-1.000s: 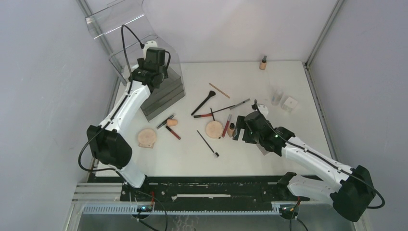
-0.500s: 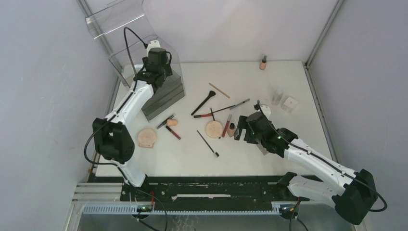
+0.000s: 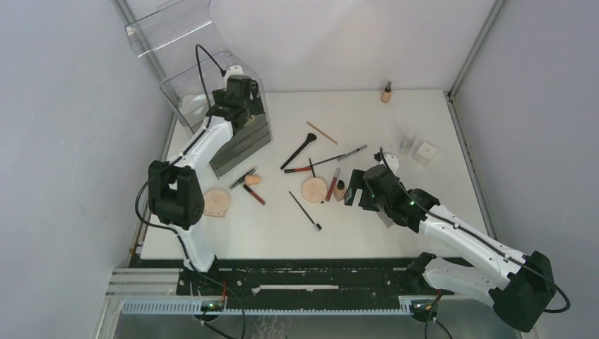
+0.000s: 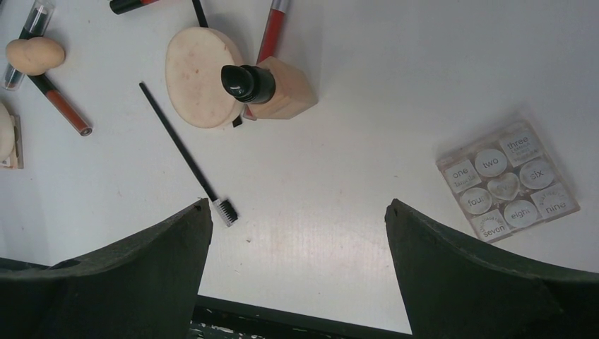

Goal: Organize the makeup
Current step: Place the makeup in the drawer, then pick up the makeup from the center of the board.

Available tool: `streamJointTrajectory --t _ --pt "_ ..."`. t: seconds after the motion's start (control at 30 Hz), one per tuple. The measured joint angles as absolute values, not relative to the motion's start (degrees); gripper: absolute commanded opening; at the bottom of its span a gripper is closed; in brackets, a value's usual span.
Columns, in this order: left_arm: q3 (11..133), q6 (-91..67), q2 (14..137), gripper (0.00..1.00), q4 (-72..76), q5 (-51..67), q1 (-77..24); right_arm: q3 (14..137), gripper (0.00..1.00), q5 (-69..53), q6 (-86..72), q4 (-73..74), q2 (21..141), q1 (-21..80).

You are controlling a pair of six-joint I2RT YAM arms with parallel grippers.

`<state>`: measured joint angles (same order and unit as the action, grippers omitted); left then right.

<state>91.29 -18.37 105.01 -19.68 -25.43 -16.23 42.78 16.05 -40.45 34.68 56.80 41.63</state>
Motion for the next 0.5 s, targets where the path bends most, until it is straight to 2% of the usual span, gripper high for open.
streamJointTrajectory --t 0.23,0.37,0.5 --pt "90.43 -18.55 102.98 0.94 -20.10 -25.71 -16.21 42.26 0.98 16.05 -40.71 34.61 56.29 41.74" --pt "81.03 -19.05 90.61 0.97 -19.00 -25.67 -18.61 41.87 0.97 16.21 -41.30 34.57 55.94 41.76" --pt "73.63 -19.09 76.20 0.97 -17.80 -26.35 -28.84 41.85 0.97 16.47 -41.56 34.54 54.68 41.82"
